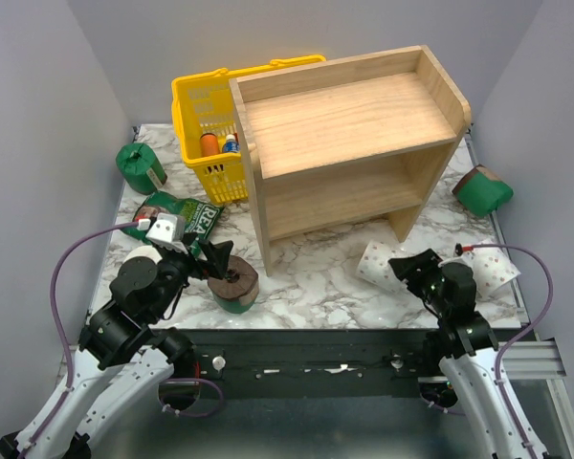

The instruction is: Place and organize the paper towels onto the shelf

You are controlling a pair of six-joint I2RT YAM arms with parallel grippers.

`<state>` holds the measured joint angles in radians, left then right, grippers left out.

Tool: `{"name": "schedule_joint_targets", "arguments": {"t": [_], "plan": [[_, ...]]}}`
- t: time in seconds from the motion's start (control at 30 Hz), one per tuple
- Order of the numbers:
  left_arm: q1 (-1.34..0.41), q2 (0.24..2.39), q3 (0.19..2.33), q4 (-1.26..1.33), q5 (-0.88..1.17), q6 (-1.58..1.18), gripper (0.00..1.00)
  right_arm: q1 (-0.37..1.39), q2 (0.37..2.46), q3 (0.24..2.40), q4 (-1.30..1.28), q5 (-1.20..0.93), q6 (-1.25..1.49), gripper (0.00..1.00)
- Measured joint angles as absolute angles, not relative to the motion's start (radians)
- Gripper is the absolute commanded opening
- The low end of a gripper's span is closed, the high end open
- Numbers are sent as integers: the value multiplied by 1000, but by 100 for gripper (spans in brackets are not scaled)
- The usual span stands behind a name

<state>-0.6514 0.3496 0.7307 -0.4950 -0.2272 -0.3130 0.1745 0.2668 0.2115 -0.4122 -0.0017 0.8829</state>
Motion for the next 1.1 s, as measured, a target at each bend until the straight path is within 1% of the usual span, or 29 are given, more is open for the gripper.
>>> {"name": "schedule_joint_targets", "arguments": {"t": [0.1, 0.2, 0.27, 0.33, 0.43, 0.53, 0.63, 0.7, 0.8, 0.97, 1.1], "plan": [[-651, 356, 731, -495, -227, -313, 99, 175, 217, 194, -395, -26, 860, 54], [-651, 364, 731, -495, -227, -313, 99, 175, 155, 185, -387, -41, 833, 51], [-651, 369, 731, -495, -227, -313, 99, 175, 119, 182, -383, -46, 812, 51], [-651, 373, 731, -495, -227, -313, 99, 175, 96, 182, -380, -53, 792, 47], [-651, 375, 731, -495, -227, -311, 99, 175, 89, 182, -368, -74, 754, 45], [-651, 375, 731, -495, -227, -311, 99, 175, 116, 183, -349, -100, 710, 42], [-651, 375, 731, -495, -226, -311, 99, 175, 198, 207, -323, -127, 680, 38], [-651, 375, 731, -495, -226, -311, 99, 175, 272, 238, -310, -146, 662, 33], [-651, 375, 731, -495, -226, -310, 99, 175, 340, 274, -307, -167, 636, 29], [-651, 375, 731, -495, -226, -311, 99, 175, 336, 353, -383, -175, 572, 25], [-651, 375, 731, -495, -226, -311, 99, 175, 319, 505, -490, -147, 497, 24]]}}
